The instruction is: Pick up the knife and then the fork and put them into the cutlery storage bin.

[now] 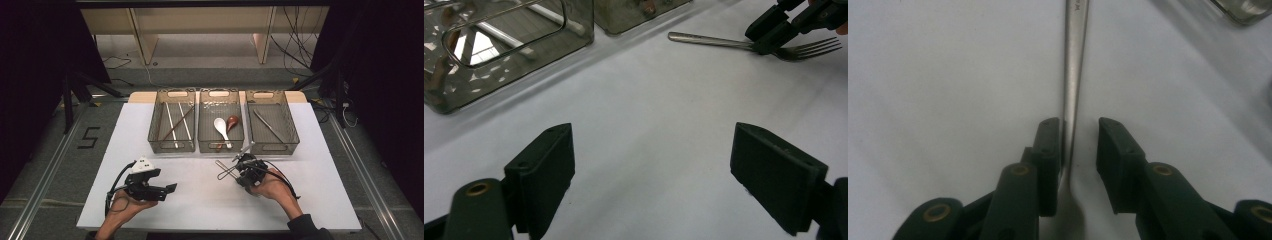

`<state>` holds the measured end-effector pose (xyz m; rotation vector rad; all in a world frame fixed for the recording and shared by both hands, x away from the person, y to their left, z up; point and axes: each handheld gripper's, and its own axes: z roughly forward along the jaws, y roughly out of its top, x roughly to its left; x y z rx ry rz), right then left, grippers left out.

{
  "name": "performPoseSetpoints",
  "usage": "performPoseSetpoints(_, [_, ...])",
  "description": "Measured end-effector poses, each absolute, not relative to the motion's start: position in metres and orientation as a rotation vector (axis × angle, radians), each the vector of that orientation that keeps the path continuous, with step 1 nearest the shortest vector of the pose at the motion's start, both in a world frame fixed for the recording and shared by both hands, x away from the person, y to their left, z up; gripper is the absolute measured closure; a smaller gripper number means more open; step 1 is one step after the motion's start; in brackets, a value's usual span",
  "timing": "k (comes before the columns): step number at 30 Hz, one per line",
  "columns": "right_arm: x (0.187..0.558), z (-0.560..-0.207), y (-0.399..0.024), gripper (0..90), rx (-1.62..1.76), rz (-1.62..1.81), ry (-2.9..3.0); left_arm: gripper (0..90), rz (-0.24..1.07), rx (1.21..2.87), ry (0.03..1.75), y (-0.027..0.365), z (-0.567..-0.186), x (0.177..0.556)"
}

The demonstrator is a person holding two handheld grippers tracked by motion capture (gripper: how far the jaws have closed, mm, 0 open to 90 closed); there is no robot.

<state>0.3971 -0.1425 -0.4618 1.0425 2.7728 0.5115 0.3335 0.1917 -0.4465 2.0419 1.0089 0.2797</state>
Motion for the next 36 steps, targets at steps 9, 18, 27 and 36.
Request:
performPoseSetpoints(9, [0.403,-0.460,-0.137,80.2,1.049,0.448,2.814,17.5,0.283,2.039,1.006,0.192,-0.446,0.333])
performPoseSetpoints(18, [0.406,-0.459,-0.134,84.7,1.044,0.414,2.835,17.5,0.282,2.039,1.007,0.191,-0.446,0.333])
performPoseSetpoints(27, [0.403,-0.454,-0.136,85.3,1.024,0.465,2.816,17.5,0.284,2.039,1.008,0.191,-0.446,0.333])
performPoseSetpoints(36, [0.402,-0.450,-0.143,85.4,1.025,0.497,2.796,17.5,0.285,2.044,1.008,0.192,-0.446,0.333])
